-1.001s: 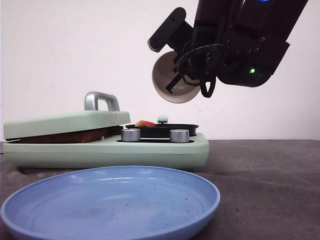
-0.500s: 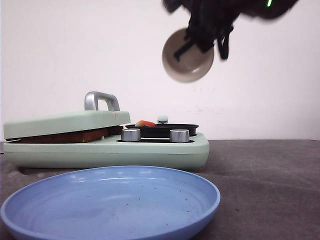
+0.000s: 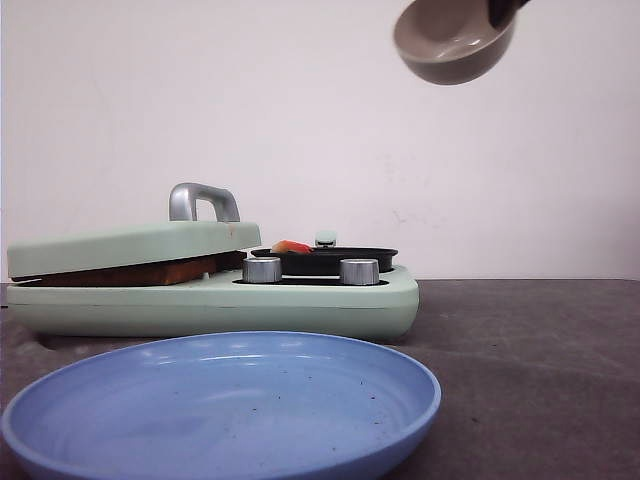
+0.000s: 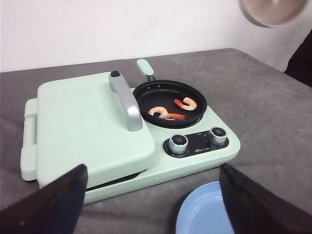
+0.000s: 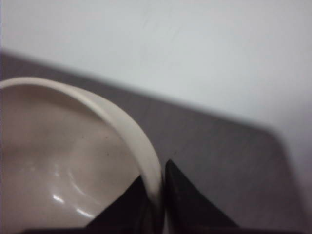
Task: Make breakfast with bread and shrimp
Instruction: 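Carry the empty bowl back and lower it onto the table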
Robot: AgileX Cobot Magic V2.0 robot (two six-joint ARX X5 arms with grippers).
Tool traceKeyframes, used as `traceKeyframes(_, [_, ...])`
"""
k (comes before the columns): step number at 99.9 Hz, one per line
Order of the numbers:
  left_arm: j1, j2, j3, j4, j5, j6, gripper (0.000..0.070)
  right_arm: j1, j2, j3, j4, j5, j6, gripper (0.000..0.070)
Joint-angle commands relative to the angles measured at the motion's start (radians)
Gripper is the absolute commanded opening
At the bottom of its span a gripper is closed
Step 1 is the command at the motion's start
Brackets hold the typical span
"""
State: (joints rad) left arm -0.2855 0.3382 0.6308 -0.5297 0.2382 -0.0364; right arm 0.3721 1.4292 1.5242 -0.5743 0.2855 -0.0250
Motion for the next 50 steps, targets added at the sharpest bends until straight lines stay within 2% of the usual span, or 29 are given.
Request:
traceKeyframes(1, [-0.003,0.001,0.002,0.005,-0.005,-0.005,0.0469,-0.041,0.015,0.051,-0.106,-0.111,0.129,0.0004])
traceKeyframes(15, [-0.003,0.001,0.002,0.002,-0.006,-0.005,0.0469,-0.147,0.015,0.063,-0.237,-0.315,0.203,0.0004])
traceKeyframes(32, [-0.003,0.001,0.002,-0.002,-0.010,-0.005,0.0468,-0.262,0.056,0.062,-0.348,-0.581,0.219,0.0004])
traceKeyframes(37, [-0.003,0.001,0.002,-0.002,-0.015,-0.005,0.0469,-0.286,0.077,0.061,-0.373,-0.633,0.220,0.0004])
traceKeyframes(50, [-0.003,0.001,0.002,-0.003,-0.033,-0.005,0.0469,-0.317,0.151,0.061,-0.430,-0.710,0.212,0.0004])
